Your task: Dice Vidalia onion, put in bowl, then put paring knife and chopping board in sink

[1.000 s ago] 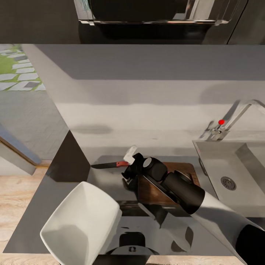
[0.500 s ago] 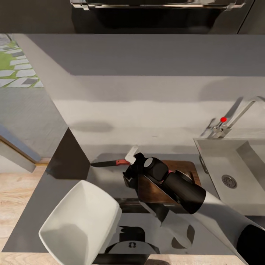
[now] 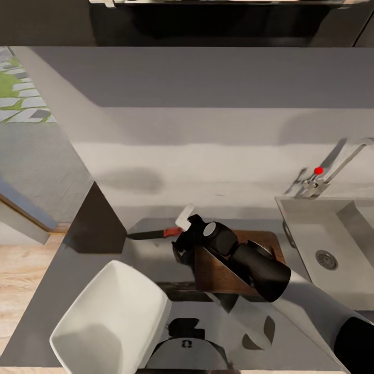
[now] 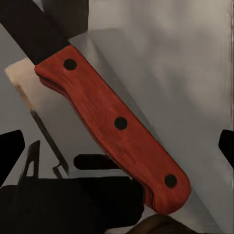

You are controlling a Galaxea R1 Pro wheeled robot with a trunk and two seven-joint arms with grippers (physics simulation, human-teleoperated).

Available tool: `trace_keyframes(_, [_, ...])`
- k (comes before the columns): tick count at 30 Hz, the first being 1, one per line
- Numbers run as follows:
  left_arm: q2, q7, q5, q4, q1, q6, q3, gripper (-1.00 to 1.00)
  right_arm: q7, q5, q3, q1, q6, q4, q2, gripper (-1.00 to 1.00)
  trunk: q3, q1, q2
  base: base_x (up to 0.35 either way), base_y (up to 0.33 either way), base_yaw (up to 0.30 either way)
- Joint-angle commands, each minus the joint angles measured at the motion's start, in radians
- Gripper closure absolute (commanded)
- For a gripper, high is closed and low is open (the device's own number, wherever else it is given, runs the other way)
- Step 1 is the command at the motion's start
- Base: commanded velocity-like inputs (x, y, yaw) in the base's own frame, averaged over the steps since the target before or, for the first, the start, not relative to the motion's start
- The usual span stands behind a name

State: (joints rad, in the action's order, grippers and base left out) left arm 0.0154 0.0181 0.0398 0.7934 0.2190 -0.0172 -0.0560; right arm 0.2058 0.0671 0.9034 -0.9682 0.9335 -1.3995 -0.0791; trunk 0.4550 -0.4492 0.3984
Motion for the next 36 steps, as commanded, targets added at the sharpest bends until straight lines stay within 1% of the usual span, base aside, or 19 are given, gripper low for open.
trace_keyframes(1, [0.000, 0.002, 0.004, 0.001, 0.000, -0.001, -0.001, -1.00, -0.003, 0.006, 0.002, -0.001, 0.004, -0.001, -0.001, -1.00, 0.001, -0.001, 0.002, 0.082, 0.000, 0.000])
trace_keyframes(15, [0.000, 0.002, 0.005, 0.000, 0.000, -0.001, -0.001, -1.00, -0.002, 0.007, 0.003, -0.001, 0.004, -0.001, -0.001, -1.00, 0.002, -0.001, 0.002, 0.011, 0.000, 0.000])
trace_keyframes(36, [0.000, 0.002, 0.005, 0.001, 0.000, -0.001, -0.001, -1.00, -0.003, 0.007, 0.003, -0.001, 0.004, -0.001, -0.001, -1.00, 0.034, -0.001, 0.002, 0.000, 0.000, 0.000])
